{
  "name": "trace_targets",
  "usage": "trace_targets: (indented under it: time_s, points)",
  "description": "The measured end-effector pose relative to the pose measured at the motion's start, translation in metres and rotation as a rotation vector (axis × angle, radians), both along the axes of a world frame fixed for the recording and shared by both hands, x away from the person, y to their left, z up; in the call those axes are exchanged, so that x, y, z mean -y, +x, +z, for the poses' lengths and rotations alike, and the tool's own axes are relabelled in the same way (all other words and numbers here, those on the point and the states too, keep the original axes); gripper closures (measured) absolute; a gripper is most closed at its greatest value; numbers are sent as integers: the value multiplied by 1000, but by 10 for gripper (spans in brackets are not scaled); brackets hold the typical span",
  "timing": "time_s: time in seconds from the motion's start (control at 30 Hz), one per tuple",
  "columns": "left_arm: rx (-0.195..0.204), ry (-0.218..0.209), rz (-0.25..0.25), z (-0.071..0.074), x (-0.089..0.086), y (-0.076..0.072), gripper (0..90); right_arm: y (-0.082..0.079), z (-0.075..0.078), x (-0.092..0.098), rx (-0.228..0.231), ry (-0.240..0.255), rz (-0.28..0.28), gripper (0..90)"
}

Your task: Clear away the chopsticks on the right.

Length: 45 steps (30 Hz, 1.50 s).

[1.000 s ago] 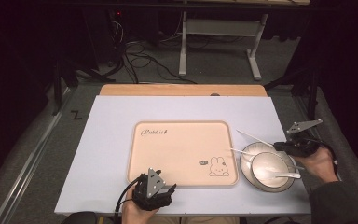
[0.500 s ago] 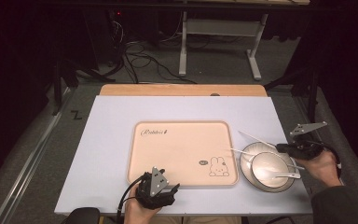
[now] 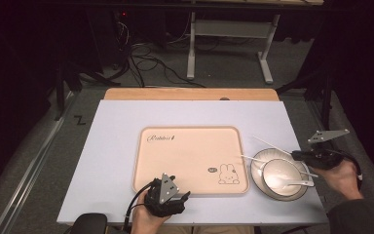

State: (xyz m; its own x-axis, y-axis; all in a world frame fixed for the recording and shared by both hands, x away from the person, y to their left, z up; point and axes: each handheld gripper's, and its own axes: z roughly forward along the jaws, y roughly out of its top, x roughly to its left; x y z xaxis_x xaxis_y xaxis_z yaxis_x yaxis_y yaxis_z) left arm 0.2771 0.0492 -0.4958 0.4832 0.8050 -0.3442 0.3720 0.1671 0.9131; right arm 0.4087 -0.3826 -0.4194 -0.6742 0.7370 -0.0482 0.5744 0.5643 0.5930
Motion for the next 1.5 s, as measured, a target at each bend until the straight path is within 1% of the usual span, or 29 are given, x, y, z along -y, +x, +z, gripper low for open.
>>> trace_targets:
  time_s: [0.07,0.13,0.17,0.2,0.23,0.27,0.37,0.43,0.47,0.53,0.57,0.67,0.7,0.73,0.77,0.8,0.87,0.97,1.03,1.07,1.1,1.17,1.2,1.23,1.27,1.33,1.37,1.47,1.5]
  points:
    - [-1,-8,-5,0,2,1,318,-6,6,-1,16,6,-1,861]
    - [-3,-3,-14,0,3,2,318,-8,8,-2,19,8,-4,861]
    - [-3,-6,-17,0,4,2,318,-14,12,-5,22,14,-10,861]
    - [-4,5,-28,0,5,3,318,-15,13,-5,28,16,-4,862]
    - [-4,5,-28,0,5,3,318,-19,15,-7,27,16,-10,861]
    - [-5,-6,-33,1,6,4,318,-19,15,-7,27,16,-10,861]
    - [-2,-2,-52,1,9,6,318,-29,22,-10,45,23,-5,861]
    - [-2,-2,-64,1,11,7,319,-36,26,-14,41,39,-11,861]
    - [-2,0,-70,2,12,7,319,-42,30,-18,54,37,-12,861]
    - [-3,-5,-79,2,14,9,320,-44,32,-19,59,37,-9,862]
    - [-2,-2,-84,3,15,9,321,-51,36,-25,65,38,-14,862]
    - [0,-12,-100,4,17,11,321,-62,41,-34,78,45,-19,861]
    - [0,-8,-105,4,17,12,322,-65,42,-36,82,44,-19,861]
    - [0,-16,-110,5,17,12,322,-69,43,-40,85,45,-29,861]
    - [2,-18,-113,6,18,12,322,-69,43,-40,85,45,-29,861]
    - [4,-29,-117,7,18,13,323,-75,44,-47,87,42,-30,861]
    - [11,-27,-124,8,18,13,323,-83,45,-55,86,39,-37,861]
    - [15,-36,-129,10,18,14,324,-91,44,-68,78,64,-34,861]
    - [14,-36,-130,10,18,14,324,-95,43,-77,70,51,-29,861]
    - [14,-36,-130,10,18,14,325,-95,43,-77,70,51,-29,861]
    - [15,-38,-128,10,19,14,324,-98,41,-85,58,55,-25,861]
    - [14,-39,-128,10,19,14,325,-98,40,-88,56,54,-18,861]
    - [17,-35,-128,10,19,14,325,-98,38,-92,50,58,-18,861]
    - [23,-33,-128,11,18,13,325,-97,35,-100,43,49,-18,861]
    - [23,-33,-128,11,18,13,325,-97,35,-100,43,49,-18,861]
    - [25,-30,-126,11,16,13,325,-96,31,-107,35,46,-18,861]
    - [27,-38,-121,12,15,13,325,-95,28,-115,28,42,-21,860]
    - [31,-30,-121,13,14,12,326,-94,21,-128,26,39,-24,861]
    - [32,-41,-115,13,14,12,326,-93,18,-133,22,37,-20,860]
